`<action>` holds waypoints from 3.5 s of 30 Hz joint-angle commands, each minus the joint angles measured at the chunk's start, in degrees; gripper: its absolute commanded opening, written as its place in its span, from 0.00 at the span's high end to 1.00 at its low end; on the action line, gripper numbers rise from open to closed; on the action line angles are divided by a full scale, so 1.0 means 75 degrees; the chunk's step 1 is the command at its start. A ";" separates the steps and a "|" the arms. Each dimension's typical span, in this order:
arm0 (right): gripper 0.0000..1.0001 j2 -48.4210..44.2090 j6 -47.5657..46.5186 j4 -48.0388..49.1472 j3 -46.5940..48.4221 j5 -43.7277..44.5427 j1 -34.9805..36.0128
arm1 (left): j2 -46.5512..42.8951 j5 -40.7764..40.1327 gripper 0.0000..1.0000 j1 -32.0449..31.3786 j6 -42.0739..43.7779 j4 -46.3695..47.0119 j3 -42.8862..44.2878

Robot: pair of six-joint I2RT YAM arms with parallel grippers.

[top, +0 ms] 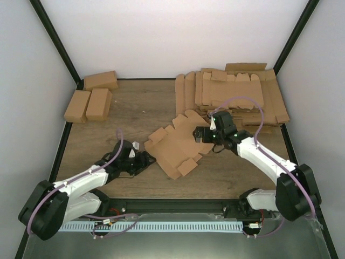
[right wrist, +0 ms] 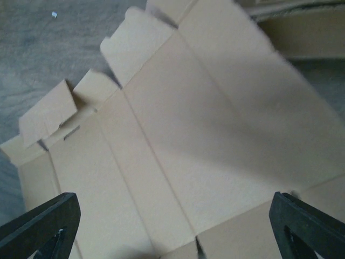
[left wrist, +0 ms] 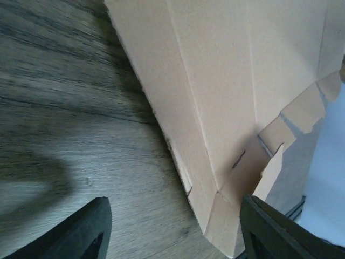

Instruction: Fold the paper box

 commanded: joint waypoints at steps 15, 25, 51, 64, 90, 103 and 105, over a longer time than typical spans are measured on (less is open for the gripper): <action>0.00 0.2428 -0.0116 -0.0108 0.1773 0.0103 -0.1332 | 0.2280 0.0462 0.36 0.0020 -0.0883 0.3223 -0.0179; 0.02 0.2217 0.0427 -0.0065 0.1104 0.1157 -0.1343 | 0.2827 0.0172 0.56 0.0020 -0.0874 0.3456 -0.0065; 0.02 0.1271 0.0197 -0.0287 0.0971 0.0522 -0.1342 | 0.0091 0.1223 0.96 -0.0003 0.3011 -0.3312 0.1617; 0.04 0.0687 -0.0886 0.0006 0.0764 -0.1668 -0.0550 | 0.1093 0.0642 0.96 -0.0461 0.4789 -0.5596 0.3879; 0.03 -0.0662 0.0107 0.0502 -0.0526 -0.2384 -0.0212 | 0.3900 -0.3655 0.94 -0.2016 0.6527 -0.8166 0.8063; 0.05 -0.1099 0.1535 0.2376 -0.2540 -0.3583 -0.0067 | 0.5024 -0.4862 0.88 -0.2700 0.5996 -0.8902 0.9075; 0.05 -0.1164 0.1519 0.2245 -0.2567 -0.3333 -0.0048 | 0.5110 -0.4676 0.83 -0.2700 0.5866 -0.8681 0.9175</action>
